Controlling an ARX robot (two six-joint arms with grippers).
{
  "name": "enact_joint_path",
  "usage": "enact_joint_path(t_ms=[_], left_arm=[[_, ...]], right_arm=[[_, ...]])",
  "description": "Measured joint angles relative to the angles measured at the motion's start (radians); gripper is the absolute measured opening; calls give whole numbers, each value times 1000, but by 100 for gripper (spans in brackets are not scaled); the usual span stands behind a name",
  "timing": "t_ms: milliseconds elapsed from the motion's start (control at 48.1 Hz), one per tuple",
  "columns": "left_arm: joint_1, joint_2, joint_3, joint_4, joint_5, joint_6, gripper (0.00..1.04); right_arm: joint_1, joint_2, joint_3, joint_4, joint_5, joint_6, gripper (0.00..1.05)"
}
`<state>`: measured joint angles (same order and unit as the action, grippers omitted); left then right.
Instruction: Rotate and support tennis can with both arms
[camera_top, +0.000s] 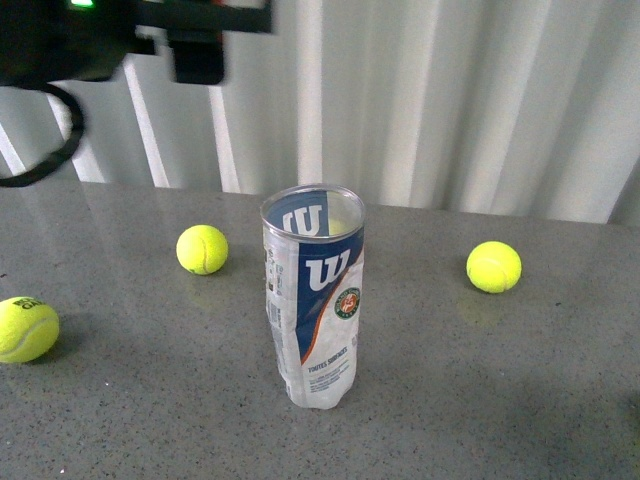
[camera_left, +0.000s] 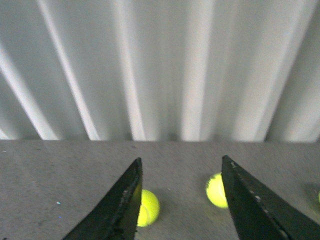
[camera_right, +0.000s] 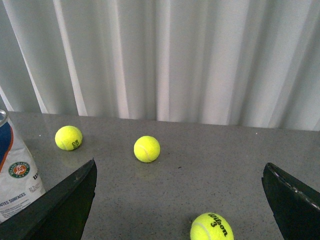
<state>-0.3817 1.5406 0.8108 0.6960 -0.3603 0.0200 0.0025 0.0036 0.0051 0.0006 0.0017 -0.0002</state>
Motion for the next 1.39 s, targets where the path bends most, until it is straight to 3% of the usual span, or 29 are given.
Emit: enact_joint_path(t_ms=[83, 312, 582, 914, 1018, 1122, 1392], left_arm=[[45, -82, -125, 106, 26, -7, 38], [128, -227, -373, 166, 121, -21, 3], [224, -425, -573, 175, 204, -22, 4], [292, -645, -704, 81, 270, -22, 4], [359, -727, -733, 29, 355, -22, 4], [378, -771, -777, 45, 357, -22, 4], [380, -968, -786, -131, 358, -22, 4]], right_arm=[[0, 0, 0, 0, -2, 0, 97], [0, 0, 0, 0, -3, 0, 97], [0, 0, 0, 0, -3, 0, 97], [0, 0, 0, 0, -3, 0, 97], [0, 0, 0, 0, -3, 0, 97], [0, 0, 0, 0, -3, 0, 97], [0, 0, 0, 0, -3, 0, 97]])
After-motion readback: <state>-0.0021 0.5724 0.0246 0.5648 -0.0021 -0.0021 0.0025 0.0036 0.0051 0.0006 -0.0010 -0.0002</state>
